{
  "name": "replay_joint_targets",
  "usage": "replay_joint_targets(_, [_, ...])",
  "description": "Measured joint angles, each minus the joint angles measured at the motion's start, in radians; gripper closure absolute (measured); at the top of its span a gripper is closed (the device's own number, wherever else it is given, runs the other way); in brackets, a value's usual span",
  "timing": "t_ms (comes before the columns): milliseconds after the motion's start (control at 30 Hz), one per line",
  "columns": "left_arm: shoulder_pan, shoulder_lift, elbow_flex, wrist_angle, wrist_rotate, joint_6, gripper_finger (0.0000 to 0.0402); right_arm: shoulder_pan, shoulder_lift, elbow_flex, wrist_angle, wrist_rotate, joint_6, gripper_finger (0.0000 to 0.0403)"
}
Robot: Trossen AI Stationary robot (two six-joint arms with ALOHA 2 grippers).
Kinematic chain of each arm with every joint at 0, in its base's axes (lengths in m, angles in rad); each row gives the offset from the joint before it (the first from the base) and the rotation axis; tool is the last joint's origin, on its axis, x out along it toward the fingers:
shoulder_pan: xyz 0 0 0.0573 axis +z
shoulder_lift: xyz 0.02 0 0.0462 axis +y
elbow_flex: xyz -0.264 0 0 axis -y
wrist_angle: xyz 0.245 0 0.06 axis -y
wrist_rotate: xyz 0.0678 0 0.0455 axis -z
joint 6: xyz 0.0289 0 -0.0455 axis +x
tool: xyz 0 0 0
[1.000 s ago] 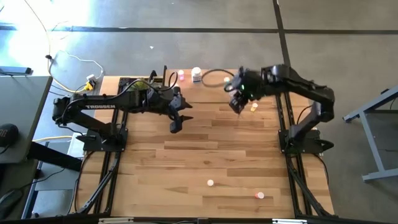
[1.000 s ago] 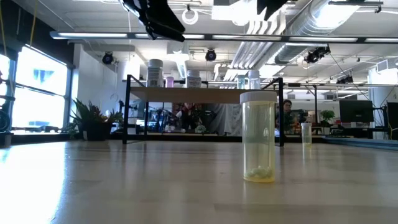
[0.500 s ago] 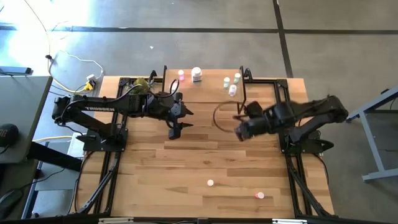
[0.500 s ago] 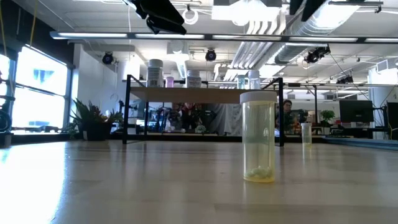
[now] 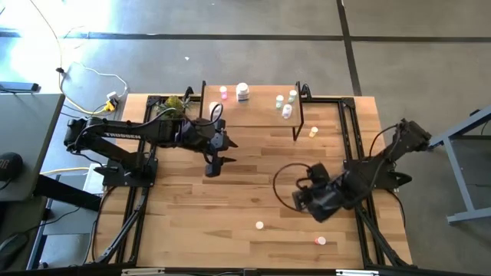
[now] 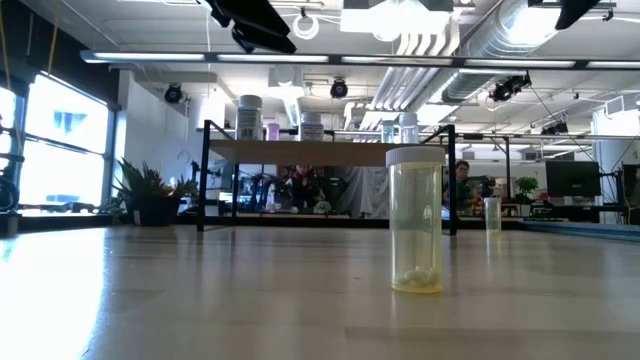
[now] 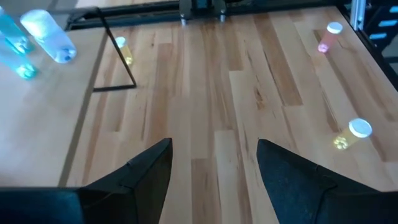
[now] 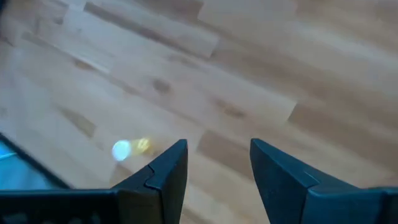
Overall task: Pick and place medicine bottles onto shelf by color
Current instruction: Put the red pill bottle on the shelf
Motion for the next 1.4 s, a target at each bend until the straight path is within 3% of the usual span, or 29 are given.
replay_joint_targets(367, [-0.024,0.0,0.0,-0.021,0.0,-0.009,0.0179,0.194,0.016,-0.125,0.274,0.0,0.231,0.0237])
replay_joint_targets(800, [-0.024,0.0,0.0,-0.016,-0.008,-0.065,0.0179,0.359,0.108,-0.125,0.275,-0.084,0.317,0.0237])
replay_joint_targets(1100, [-0.024,0.0,0.0,-0.016,-0.022,-0.147,0.0179,0.463,0.145,-0.125,0.279,-0.091,0.427,0.0237])
replay_joint_targets(1400, [-0.025,0.0,0.0,-0.016,-0.057,-0.193,0.0179,0.527,0.212,-0.125,0.312,-0.113,0.434,0.0237])
